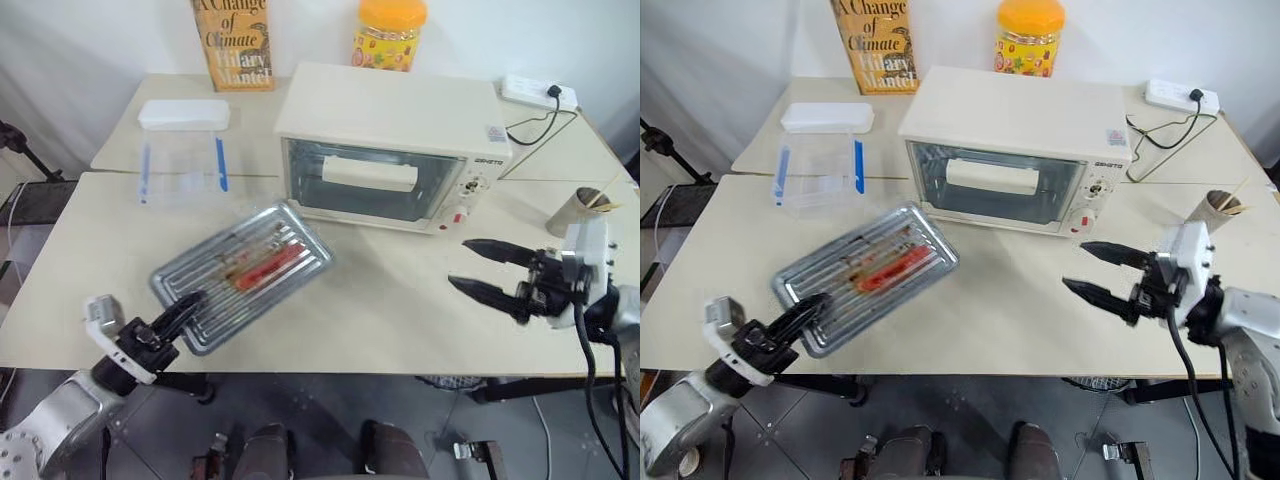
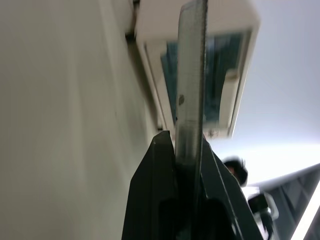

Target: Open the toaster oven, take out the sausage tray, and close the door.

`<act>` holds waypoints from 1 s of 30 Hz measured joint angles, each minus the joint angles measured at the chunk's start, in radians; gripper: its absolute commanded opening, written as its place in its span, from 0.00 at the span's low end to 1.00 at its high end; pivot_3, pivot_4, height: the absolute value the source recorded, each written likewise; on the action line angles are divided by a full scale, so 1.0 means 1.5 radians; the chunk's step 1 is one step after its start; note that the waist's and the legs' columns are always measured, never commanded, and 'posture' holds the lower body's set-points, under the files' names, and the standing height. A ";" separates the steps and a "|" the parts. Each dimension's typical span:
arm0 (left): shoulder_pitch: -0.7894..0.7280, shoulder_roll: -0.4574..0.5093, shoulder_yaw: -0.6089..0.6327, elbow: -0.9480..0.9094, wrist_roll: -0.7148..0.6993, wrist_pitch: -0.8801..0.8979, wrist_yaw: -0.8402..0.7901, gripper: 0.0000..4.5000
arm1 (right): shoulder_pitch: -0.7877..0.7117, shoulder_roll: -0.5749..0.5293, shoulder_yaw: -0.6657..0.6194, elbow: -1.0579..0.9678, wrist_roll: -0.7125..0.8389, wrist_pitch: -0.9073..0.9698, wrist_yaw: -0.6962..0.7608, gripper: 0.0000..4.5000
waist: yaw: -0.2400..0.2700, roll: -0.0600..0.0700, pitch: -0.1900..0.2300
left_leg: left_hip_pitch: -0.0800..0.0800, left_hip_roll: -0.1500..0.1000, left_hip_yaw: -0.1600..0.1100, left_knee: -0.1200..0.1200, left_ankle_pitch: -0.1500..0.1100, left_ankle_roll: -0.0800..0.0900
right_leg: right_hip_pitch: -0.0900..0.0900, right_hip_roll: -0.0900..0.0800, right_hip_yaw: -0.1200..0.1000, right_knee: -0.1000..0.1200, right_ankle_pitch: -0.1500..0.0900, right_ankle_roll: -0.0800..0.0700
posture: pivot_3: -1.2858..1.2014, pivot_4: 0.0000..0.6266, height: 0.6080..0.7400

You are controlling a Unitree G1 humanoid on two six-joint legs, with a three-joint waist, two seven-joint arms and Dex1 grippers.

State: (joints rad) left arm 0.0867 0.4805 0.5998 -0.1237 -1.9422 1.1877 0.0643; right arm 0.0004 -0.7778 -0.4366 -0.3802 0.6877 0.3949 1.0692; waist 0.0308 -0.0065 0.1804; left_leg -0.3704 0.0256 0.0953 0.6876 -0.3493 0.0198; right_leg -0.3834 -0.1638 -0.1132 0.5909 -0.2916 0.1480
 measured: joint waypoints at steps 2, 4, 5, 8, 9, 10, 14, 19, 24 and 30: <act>-0.049 0.023 -0.038 0.051 0.000 0.026 -0.003 0.00 | 0.048 0.000 -0.034 -0.025 0.002 0.000 -0.007 0.99 | 0.000 0.000 0.000 | 0.000 -0.002 0.000 0.000 0.000 0.000 | 0.000 0.000 0.000 0.000 0.000 0.000 | 0.52 0.24 1.00; -0.101 0.041 -0.077 0.097 0.000 0.050 -0.004 0.00 | 0.093 0.000 -0.070 -0.050 0.004 0.001 -0.014 0.99 | -0.001 0.000 0.000 | 0.000 -0.002 0.000 0.000 0.000 0.000 | 0.000 0.000 0.000 0.000 0.000 0.000 | 0.52 0.24 1.00; -0.127 0.050 -0.101 0.119 0.000 0.062 -0.007 0.00 | 0.114 0.000 -0.089 -0.066 0.008 0.001 -0.019 0.99 | -0.002 0.000 0.000 | 0.000 -0.002 0.000 0.000 0.000 0.000 | 0.000 0.000 0.001 0.000 0.000 0.000 | 0.52 0.24 1.00; -0.195 0.061 -0.160 0.163 0.000 0.092 -0.010 0.00 | 0.175 0.006 -0.131 -0.097 0.015 0.003 -0.028 0.99 | -0.003 0.000 0.000 | 0.000 -0.003 0.000 -0.001 0.000 0.000 | 0.000 0.000 0.001 0.000 0.000 0.000 | 0.52 0.24 1.00; -0.232 0.062 -0.192 0.188 0.000 0.099 -0.009 0.00 | 0.209 0.014 -0.152 -0.115 0.017 0.003 -0.031 0.99 | -0.002 0.000 0.000 | 0.000 -0.003 0.000 -0.001 0.000 0.000 | 0.000 0.000 0.001 0.000 0.000 0.000 | 0.52 0.24 1.00; -0.249 0.063 -0.207 0.200 0.000 0.103 -0.009 0.00 | 0.223 0.018 -0.159 -0.123 0.018 0.003 -0.033 0.99 | -0.002 0.000 0.000 | 0.000 -0.003 0.000 -0.001 0.000 0.000 | 0.000 0.000 0.000 0.000 0.000 0.000 | 0.52 0.24 1.00; -0.350 0.062 -0.305 0.278 0.006 0.125 -0.001 0.00 | 0.308 0.046 -0.210 -0.172 0.027 0.002 -0.044 0.99 | 0.002 0.000 0.000 | 0.000 -0.004 0.000 -0.001 0.001 0.000 | 0.000 0.000 0.001 0.000 0.000 0.001 | 0.52 0.24 1.00; -0.451 0.009 -0.375 0.345 0.104 0.140 -0.023 0.00 | 0.383 0.078 -0.251 -0.231 0.045 0.002 -0.063 0.99 | 0.004 0.000 0.000 | 0.000 -0.004 0.001 -0.002 0.001 0.000 | 0.000 0.000 0.002 -0.001 0.001 0.001 | 0.52 0.24 1.00; -0.522 -0.058 -0.394 0.400 0.236 0.127 -0.043 0.00 | 0.442 0.107 -0.275 -0.274 0.056 -0.001 -0.078 0.99 | 0.004 0.000 0.000 | 0.001 -0.005 0.001 -0.002 0.001 0.000 | 0.000 0.000 0.002 -0.001 0.001 0.001 | 0.52 0.24 1.00; -0.553 -0.106 -0.389 0.399 0.374 0.113 -0.098 0.00 | 0.480 0.127 -0.290 -0.304 0.064 -0.004 -0.096 0.99 | 0.018 0.001 -0.001 | 0.001 -0.005 0.001 -0.002 0.001 0.000 | 0.001 -0.001 0.002 -0.001 0.001 0.002 | 0.52 0.24 1.00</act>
State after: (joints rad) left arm -0.7425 0.3208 0.0159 0.4754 -1.3814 1.3574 -0.0832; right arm 0.7203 -0.5879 -0.8716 -0.8357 0.7844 0.3892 0.9248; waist 0.0571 -0.0053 0.1789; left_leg -0.3684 0.0180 0.0962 0.6838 -0.3474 0.0197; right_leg -0.3824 -0.1656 -0.1105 0.5890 -0.2903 0.1507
